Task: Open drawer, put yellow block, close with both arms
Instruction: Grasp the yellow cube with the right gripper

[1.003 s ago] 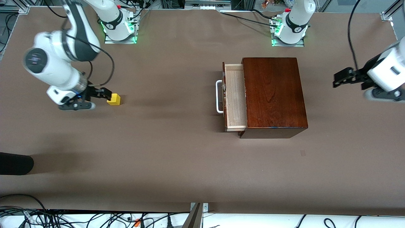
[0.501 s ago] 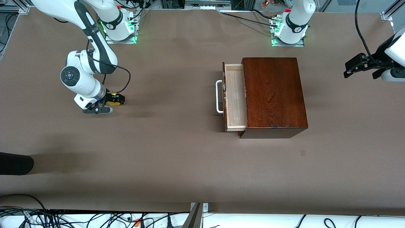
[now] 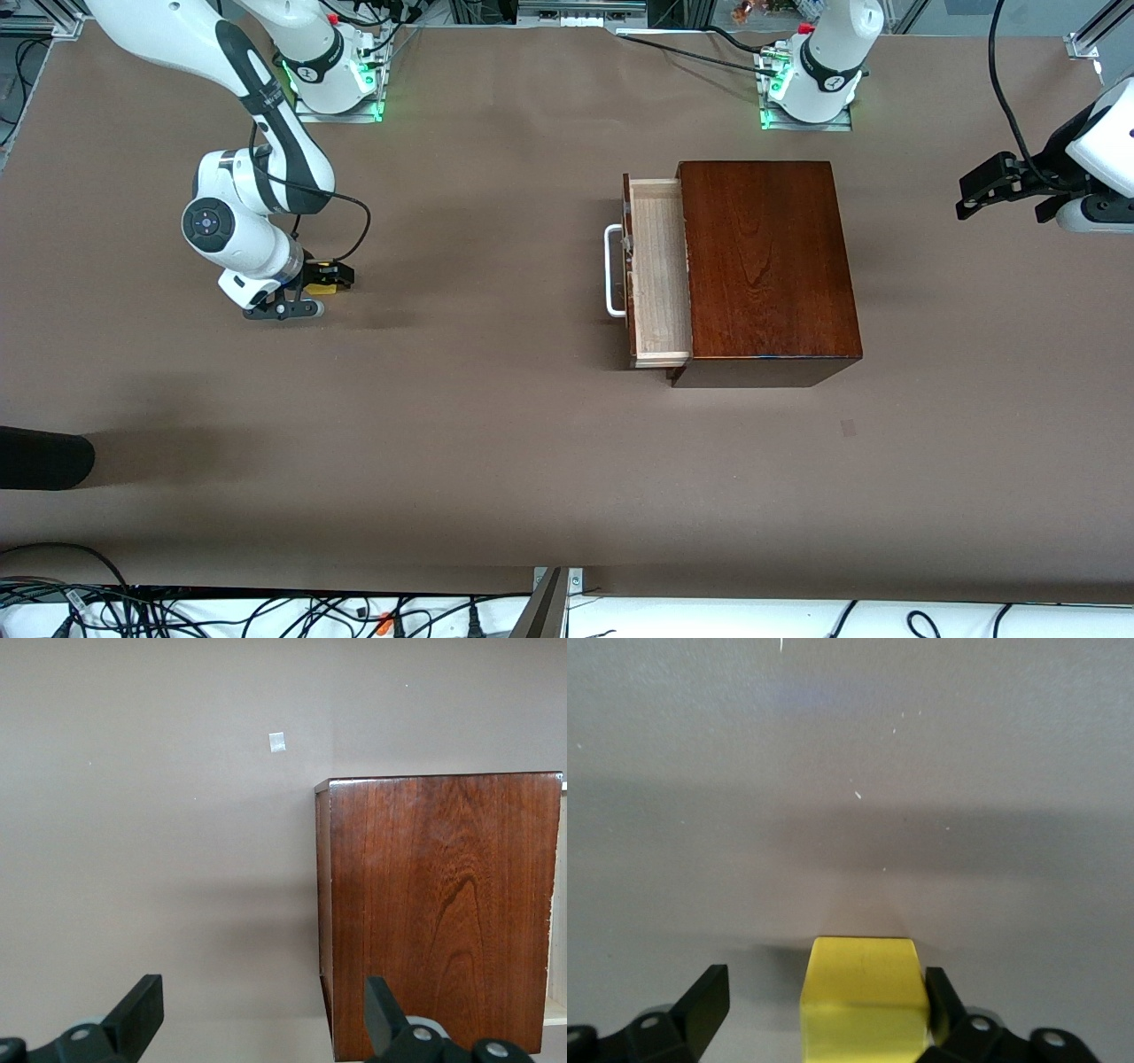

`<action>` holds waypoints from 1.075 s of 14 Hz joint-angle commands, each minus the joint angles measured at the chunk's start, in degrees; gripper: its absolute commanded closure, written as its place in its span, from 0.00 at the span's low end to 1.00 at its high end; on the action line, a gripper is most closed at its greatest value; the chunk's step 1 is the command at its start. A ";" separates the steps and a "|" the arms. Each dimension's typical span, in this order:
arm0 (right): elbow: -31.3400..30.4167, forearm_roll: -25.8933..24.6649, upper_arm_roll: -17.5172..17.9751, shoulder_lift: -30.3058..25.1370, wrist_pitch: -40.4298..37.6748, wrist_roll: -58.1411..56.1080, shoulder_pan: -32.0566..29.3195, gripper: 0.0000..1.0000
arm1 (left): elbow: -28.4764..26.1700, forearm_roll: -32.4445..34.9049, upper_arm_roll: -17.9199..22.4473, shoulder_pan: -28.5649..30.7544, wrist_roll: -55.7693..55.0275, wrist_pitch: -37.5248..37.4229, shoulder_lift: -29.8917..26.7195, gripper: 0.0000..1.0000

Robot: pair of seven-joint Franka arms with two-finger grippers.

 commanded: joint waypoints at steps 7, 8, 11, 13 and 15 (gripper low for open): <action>-0.65 0.12 -0.41 -6.71 -5.81 -2.15 -0.04 1.00 | 0.23 0.67 0.26 -0.48 0.87 -0.82 -0.44 0.00; 0.49 0.12 -0.32 -9.00 -8.70 -2.05 -0.04 1.00 | 0.23 0.67 0.17 -0.57 0.87 -0.82 -0.44 0.00; 9.69 0.12 0.03 -13.85 -23.70 0.39 -0.04 1.00 | 0.32 0.67 0.17 -0.84 0.87 -1.08 -0.44 0.00; 21.01 0.20 0.55 -13.86 -38.98 7.74 0.13 1.00 | 0.32 0.67 0.26 -0.84 0.87 -1.08 -0.44 0.00; 29.82 0.82 2.92 -13.33 -48.25 17.06 0.49 1.00 | 0.32 0.67 0.26 -0.84 0.87 -1.43 -0.44 0.00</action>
